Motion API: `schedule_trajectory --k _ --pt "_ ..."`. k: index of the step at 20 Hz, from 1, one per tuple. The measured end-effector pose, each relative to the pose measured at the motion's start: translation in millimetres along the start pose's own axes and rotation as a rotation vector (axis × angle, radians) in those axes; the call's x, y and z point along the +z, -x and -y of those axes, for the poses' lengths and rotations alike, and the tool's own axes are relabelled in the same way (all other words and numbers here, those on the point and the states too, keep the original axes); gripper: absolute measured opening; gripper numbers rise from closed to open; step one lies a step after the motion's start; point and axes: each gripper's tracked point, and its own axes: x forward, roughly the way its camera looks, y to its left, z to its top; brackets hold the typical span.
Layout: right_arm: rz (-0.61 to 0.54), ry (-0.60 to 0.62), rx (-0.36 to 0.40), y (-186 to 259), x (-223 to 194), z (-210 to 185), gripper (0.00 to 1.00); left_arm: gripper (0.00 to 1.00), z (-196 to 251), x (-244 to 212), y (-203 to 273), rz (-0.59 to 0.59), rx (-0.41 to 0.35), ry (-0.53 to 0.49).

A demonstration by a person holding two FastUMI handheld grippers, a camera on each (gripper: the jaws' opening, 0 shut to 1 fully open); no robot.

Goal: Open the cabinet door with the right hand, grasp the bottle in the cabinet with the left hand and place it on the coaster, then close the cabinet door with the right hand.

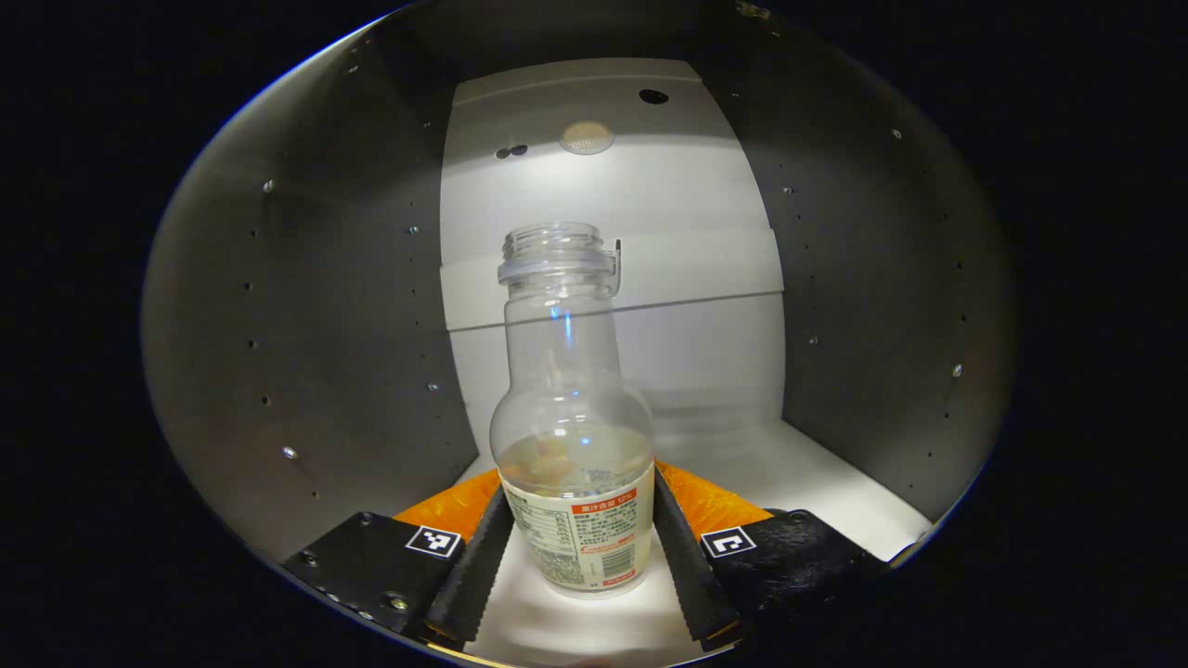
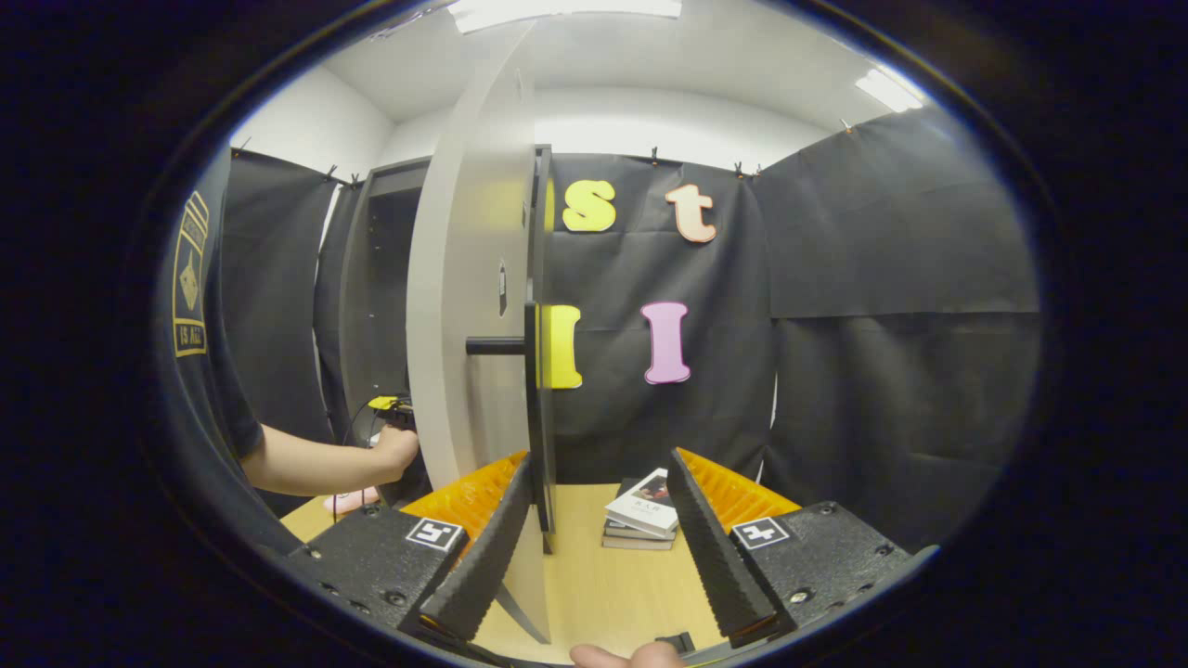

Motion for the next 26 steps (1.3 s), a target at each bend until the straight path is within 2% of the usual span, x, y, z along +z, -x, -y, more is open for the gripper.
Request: schedule_trajectory --k 7,12,13,14,19,21,24,26 --pt "-0.010 0.006 -0.001 -1.3 -0.4 -0.2 0.91 0.76 15.3 28.1 52.4 0.081 -0.117 0.007" --pt "-0.009 0.008 0.001 -1.3 -0.2 0.7 0.93 0.76 -7.8 40.7 110.6 0.131 -0.157 0.026" --pt "-0.014 0.000 0.005 -1.9 -0.8 -0.2 0.93 0.87 -14.9 42.4 124.4 0.143 -0.162 0.033" --pt "-0.023 -0.007 0.010 -2.0 -2.7 -0.5 0.93 0.76 -23.1 42.1 137.0 0.149 -0.165 0.042" --pt "-0.052 -0.032 0.020 -1.6 -3.9 -1.2 0.93 0.76 -64.7 10.1 185.4 0.148 -0.185 0.094" --pt "-0.042 -0.038 0.010 -1.4 -3.8 -0.6 0.93 0.76 -81.2 -16.7 192.7 0.119 -0.162 0.147" --pt "-0.028 -0.060 0.006 -2.8 -6.8 -0.4 0.93 0.76 -119.5 -52.2 207.8 0.045 -0.070 0.185" --pt "-0.012 -0.074 0.024 -3.9 -5.2 -1.4 0.91 0.77 -145.1 -60.7 223.1 0.046 0.000 0.207"
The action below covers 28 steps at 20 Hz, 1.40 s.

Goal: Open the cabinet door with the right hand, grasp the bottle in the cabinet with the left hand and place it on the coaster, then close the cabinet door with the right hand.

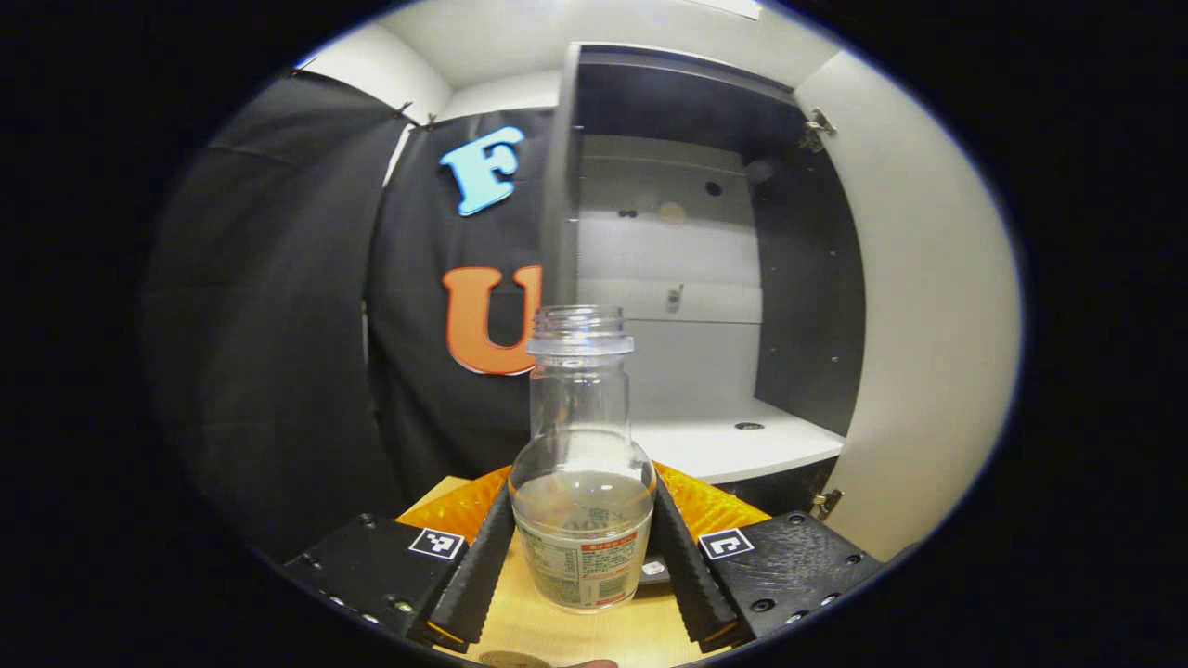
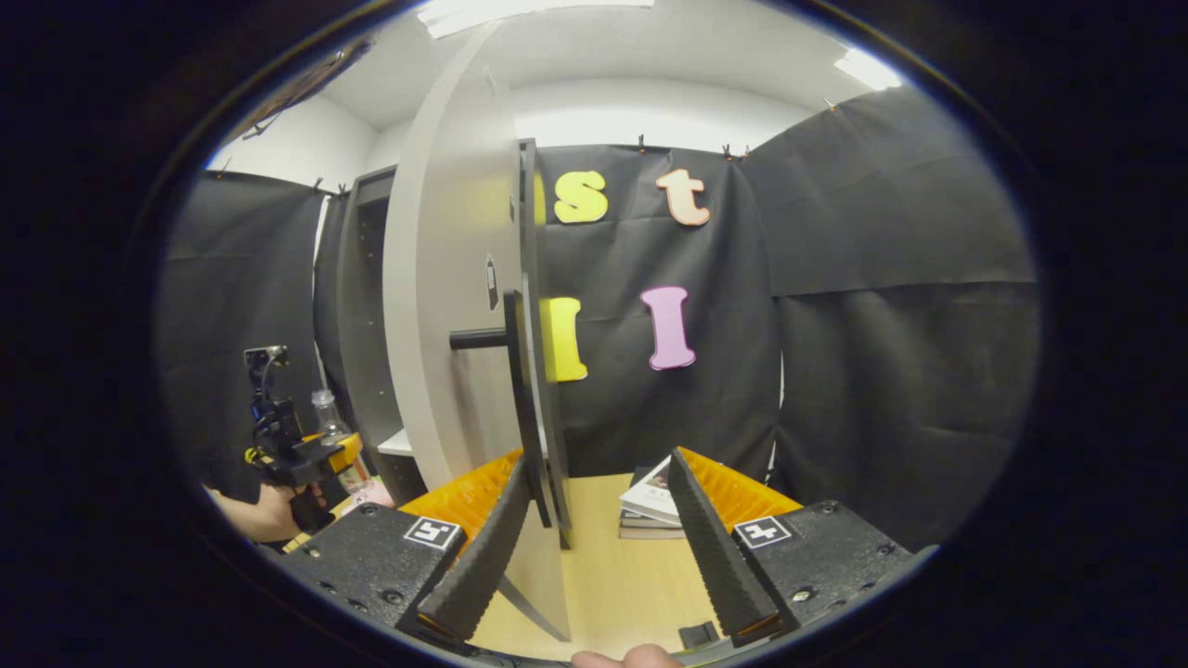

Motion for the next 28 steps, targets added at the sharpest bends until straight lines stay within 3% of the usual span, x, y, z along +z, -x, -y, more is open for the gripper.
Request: schedule_trajectory --k 2,5,14,17,24,28 --pt "0.009 -0.037 0.035 -1.1 0.1 -4.4 0.93 0.77 -26.5 -8.1 22.2 -0.004 0.073 0.010" --pt "0.005 -0.103 0.078 -2.5 -1.0 -9.1 0.93 0.76 -41.7 -30.9 48.1 -0.003 0.106 0.034" --pt "0.064 -0.069 0.043 -3.2 0.5 -7.4 0.92 0.76 -39.8 -180.8 69.7 -0.046 0.128 -0.002" --pt "0.055 -0.039 0.027 -1.9 3.1 -5.0 0.93 0.77 -54.5 -222.5 70.7 -0.050 0.177 -0.008" --pt "0.051 -0.012 0.005 -1.1 2.1 -4.2 0.92 0.76 -70.9 -256.0 60.4 -0.050 0.228 -0.042" --pt "0.054 -0.021 0.004 -1.0 1.9 -3.8 0.92 0.77 -71.0 -272.3 60.4 -0.089 0.232 -0.010"
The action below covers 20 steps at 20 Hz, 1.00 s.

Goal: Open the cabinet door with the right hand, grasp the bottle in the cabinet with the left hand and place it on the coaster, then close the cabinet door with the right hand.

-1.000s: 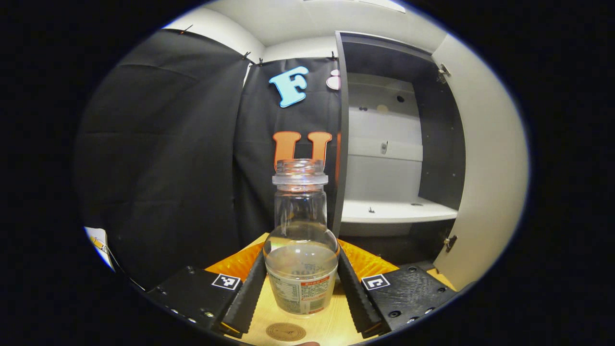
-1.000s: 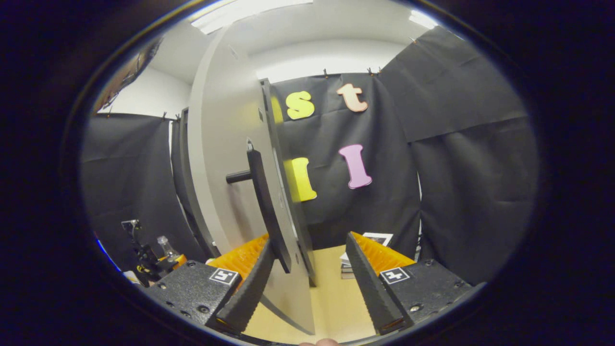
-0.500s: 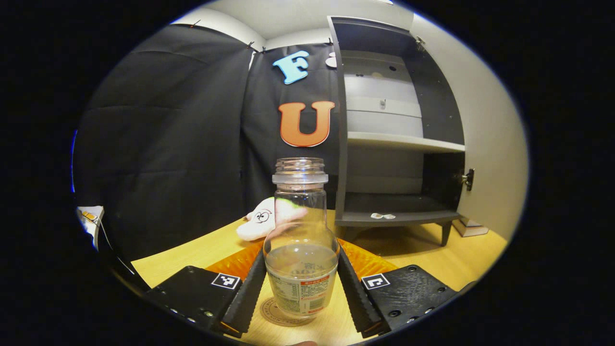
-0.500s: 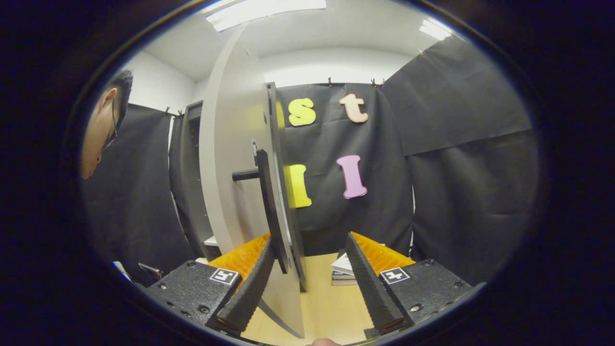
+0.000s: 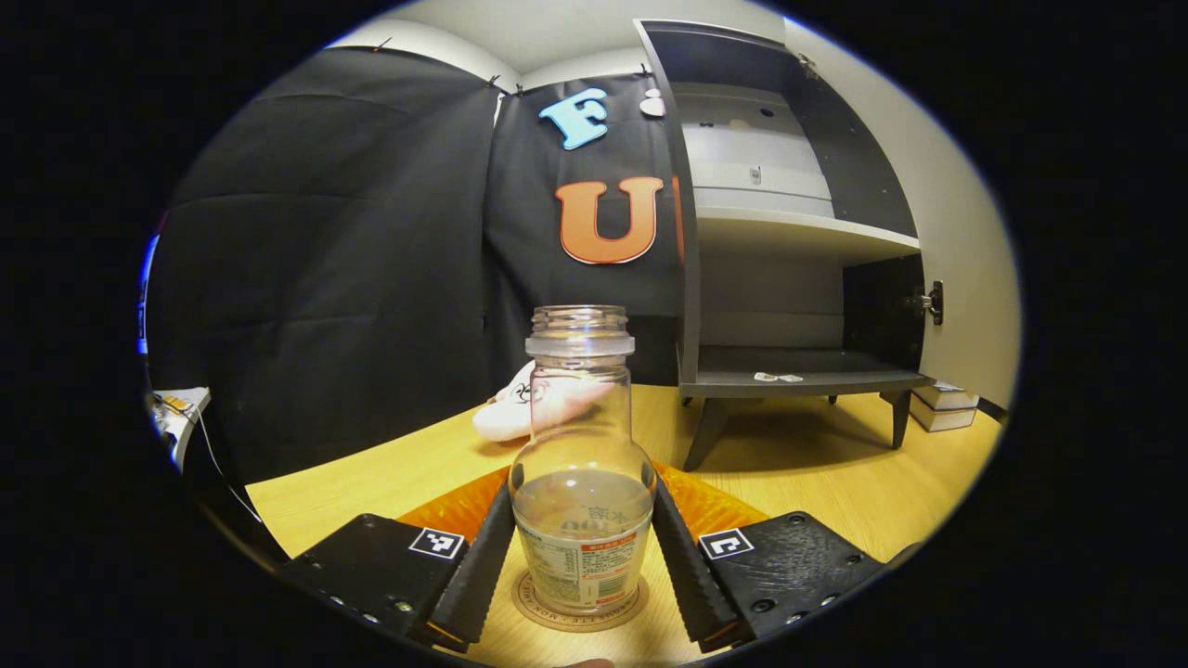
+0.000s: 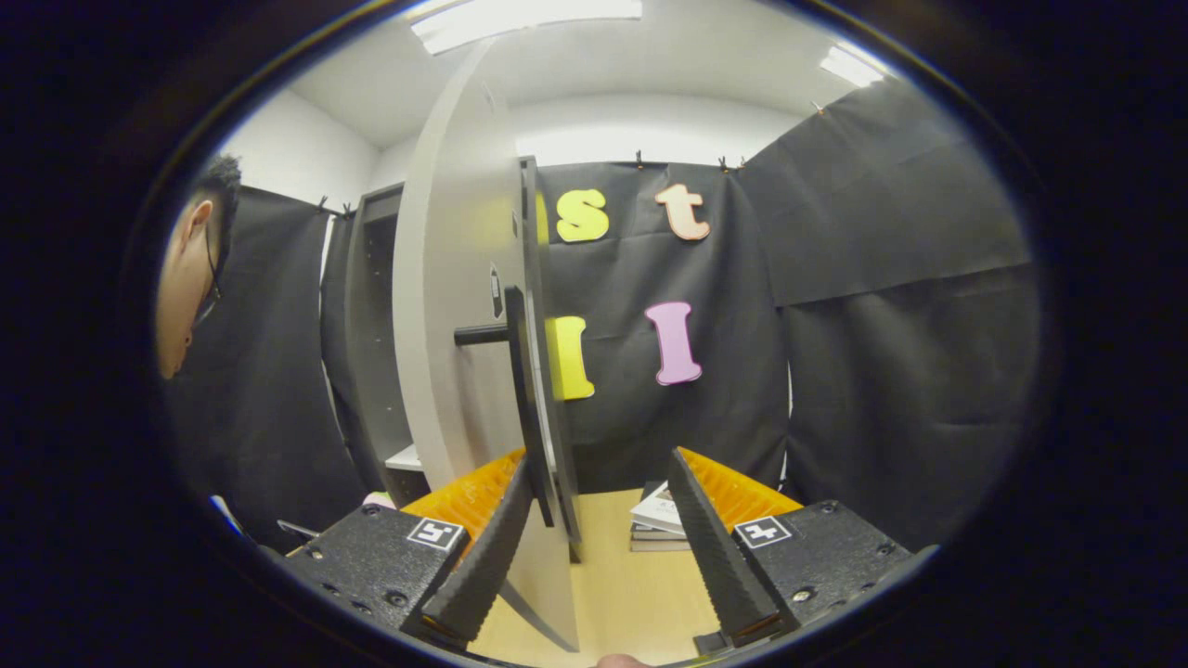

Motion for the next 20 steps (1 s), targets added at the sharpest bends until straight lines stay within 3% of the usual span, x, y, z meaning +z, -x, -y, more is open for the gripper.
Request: schedule_trajectory --k 14,16,17,20 --pt "0.009 -0.012 0.007 0.8 -0.9 0.0 0.92 0.80 -5.5 -5.3 0.6 -0.009 0.039 0.008" --pt "0.016 -0.014 0.012 0.8 0.0 -0.5 0.92 0.83 0.5 -6.1 3.2 -0.010 0.023 0.037" --pt "0.018 -0.016 0.013 0.7 0.2 -0.2 0.92 1.00 1.6 -3.1 3.3 -0.002 0.025 0.043" --pt "0.017 -0.021 0.015 0.9 -0.8 -0.9 0.92 0.96 3.5 2.4 4.4 0.009 0.015 0.046"
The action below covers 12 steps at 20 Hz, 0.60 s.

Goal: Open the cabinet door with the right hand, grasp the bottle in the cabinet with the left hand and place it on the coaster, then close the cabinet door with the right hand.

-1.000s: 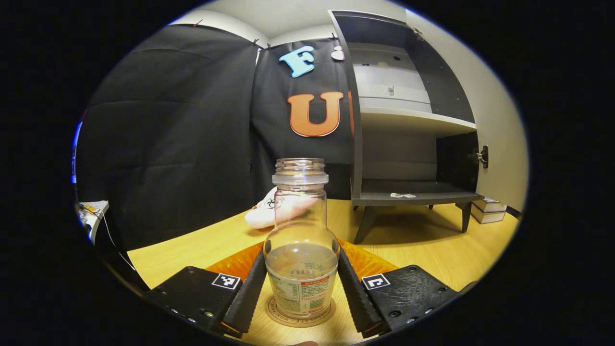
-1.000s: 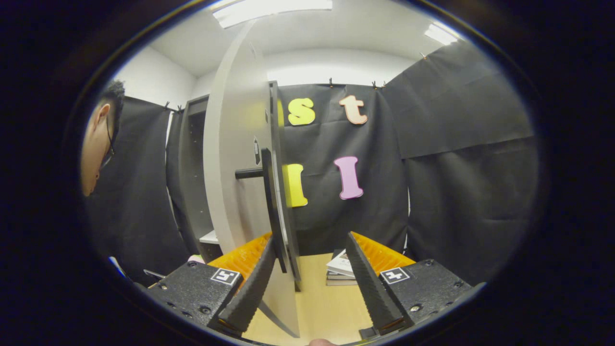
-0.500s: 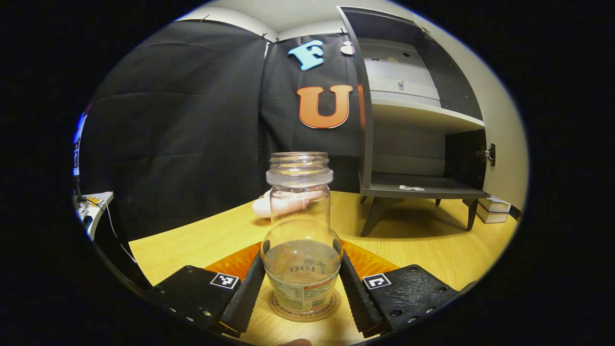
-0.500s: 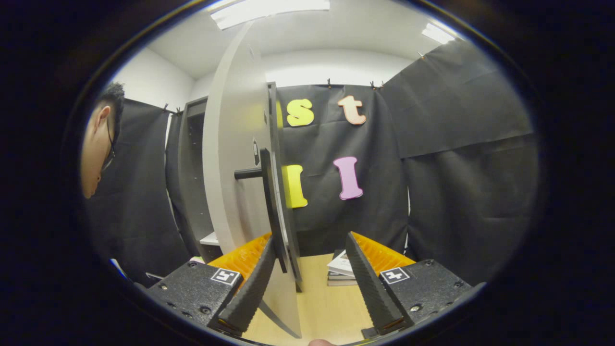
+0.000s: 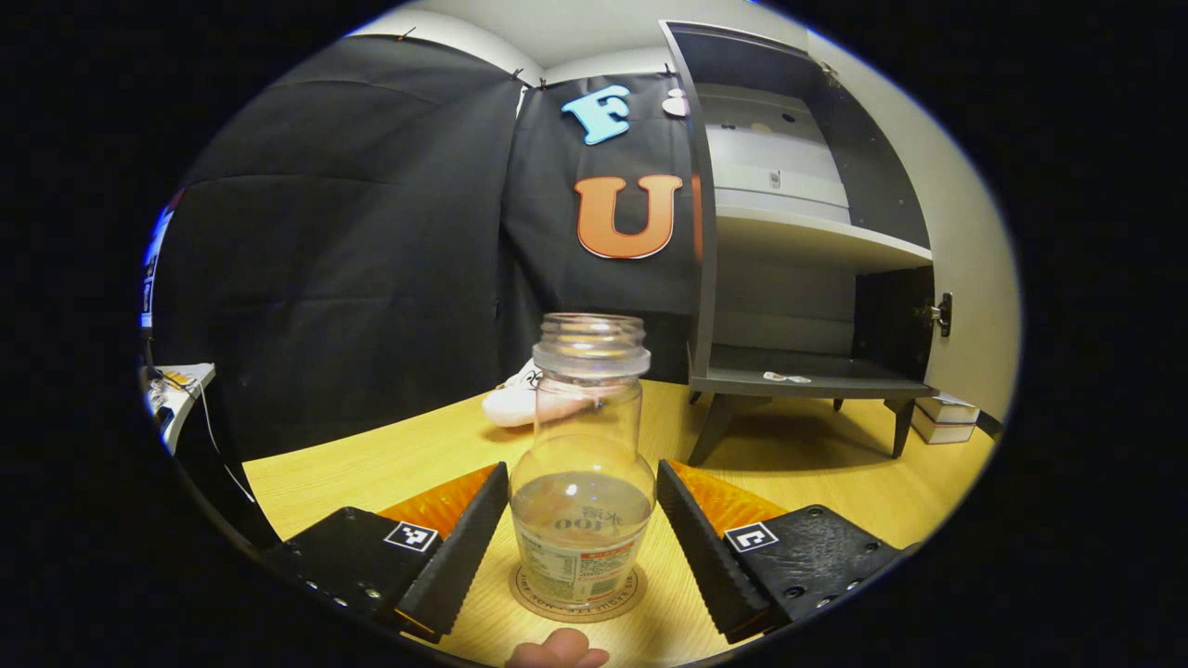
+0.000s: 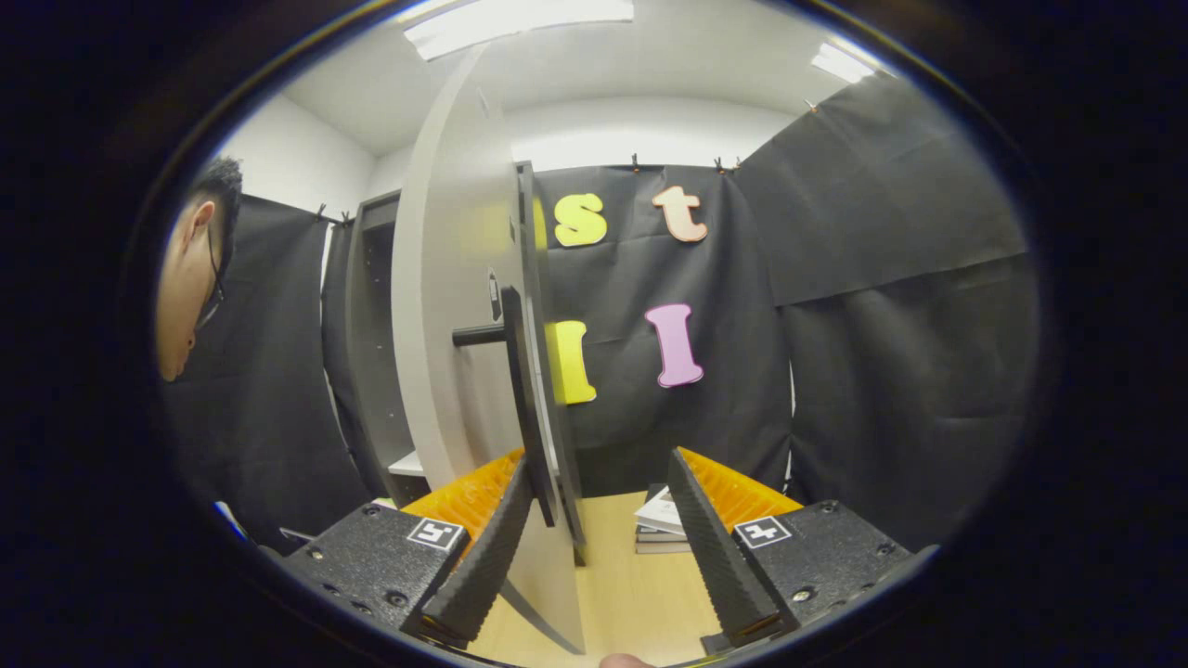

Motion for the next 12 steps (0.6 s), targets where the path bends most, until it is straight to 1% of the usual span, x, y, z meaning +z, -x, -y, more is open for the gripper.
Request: schedule_trajectory --k 4,5,8,11,12 --pt "0.007 -0.008 0.005 -0.3 0.0 -0.2 0.92 0.95 -0.3 12.2 2.1 0.017 -0.001 -0.014" --pt "0.015 -0.019 0.009 -0.9 0.2 -0.9 0.92 0.95 1.3 17.4 3.5 0.025 -0.012 -0.011" --pt "0.026 -0.045 0.018 -0.9 0.3 -1.7 0.92 0.95 1.6 41.5 7.3 0.073 -0.012 -0.032" --pt "0.033 -0.062 0.030 -1.8 0.0 -3.1 0.92 0.95 9.9 65.8 12.4 0.095 -0.054 -0.069" --pt "0.035 -0.071 0.034 -1.8 -0.7 -4.0 0.92 0.96 11.4 80.3 16.3 0.124 -0.059 -0.084"
